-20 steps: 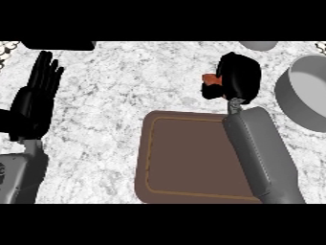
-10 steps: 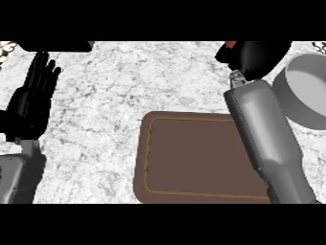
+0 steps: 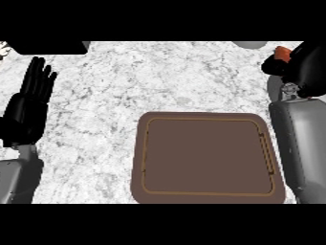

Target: Pick the sweet potato from the tray and place it in the pot

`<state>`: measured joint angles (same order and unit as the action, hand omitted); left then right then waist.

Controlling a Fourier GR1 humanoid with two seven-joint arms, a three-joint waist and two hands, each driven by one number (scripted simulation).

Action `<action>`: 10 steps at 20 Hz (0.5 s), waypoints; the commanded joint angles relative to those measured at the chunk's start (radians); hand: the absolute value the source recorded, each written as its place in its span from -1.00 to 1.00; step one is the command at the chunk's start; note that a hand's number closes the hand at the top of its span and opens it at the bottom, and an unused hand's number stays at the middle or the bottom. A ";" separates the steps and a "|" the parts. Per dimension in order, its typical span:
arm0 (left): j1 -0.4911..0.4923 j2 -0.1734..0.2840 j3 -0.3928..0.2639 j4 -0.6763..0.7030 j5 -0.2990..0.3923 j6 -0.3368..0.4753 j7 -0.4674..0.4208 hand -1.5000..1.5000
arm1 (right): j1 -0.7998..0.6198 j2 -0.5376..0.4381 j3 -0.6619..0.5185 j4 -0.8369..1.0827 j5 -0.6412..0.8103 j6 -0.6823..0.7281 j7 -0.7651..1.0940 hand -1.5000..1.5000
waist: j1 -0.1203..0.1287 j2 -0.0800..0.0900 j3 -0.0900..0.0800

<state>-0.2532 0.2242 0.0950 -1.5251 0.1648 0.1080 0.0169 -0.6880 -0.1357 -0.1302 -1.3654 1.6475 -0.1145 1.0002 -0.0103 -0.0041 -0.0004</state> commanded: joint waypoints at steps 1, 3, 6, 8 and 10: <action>0.005 0.002 0.016 0.023 0.000 -0.007 -0.024 0.00 | 0.142 -0.097 -0.064 -0.170 -0.094 0.075 -0.083 1.00 | -0.012 -0.001 0.000; -0.009 -0.002 -0.009 -0.046 -0.014 0.019 0.064 0.00 | 0.198 -0.117 -0.112 -0.160 -0.134 -0.022 -0.103 1.00 | 0.001 0.001 0.001; -0.062 0.005 0.008 0.006 -0.017 0.015 0.052 0.00 | 0.238 -0.174 -0.182 -0.131 -0.204 -0.075 -0.163 1.00 | 0.003 0.004 0.001; 0.018 -0.003 -0.014 -0.069 -0.012 -0.018 0.039 0.00 | 0.230 -0.196 -0.202 -0.084 -0.259 -0.068 -0.208 1.00 | 0.012 0.004 0.001; -0.034 -0.011 -0.005 -0.045 -0.009 0.000 0.067 0.00 | 0.303 -0.230 -0.234 -0.149 -0.335 -0.061 -0.277 1.00 | 0.005 0.003 0.001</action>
<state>-0.2683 0.2153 0.0880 -1.5576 0.1487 0.1146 0.0607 -0.4415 -0.3028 -0.3018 -1.4968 1.4177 -0.1723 0.8112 -0.0061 -0.0015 0.0004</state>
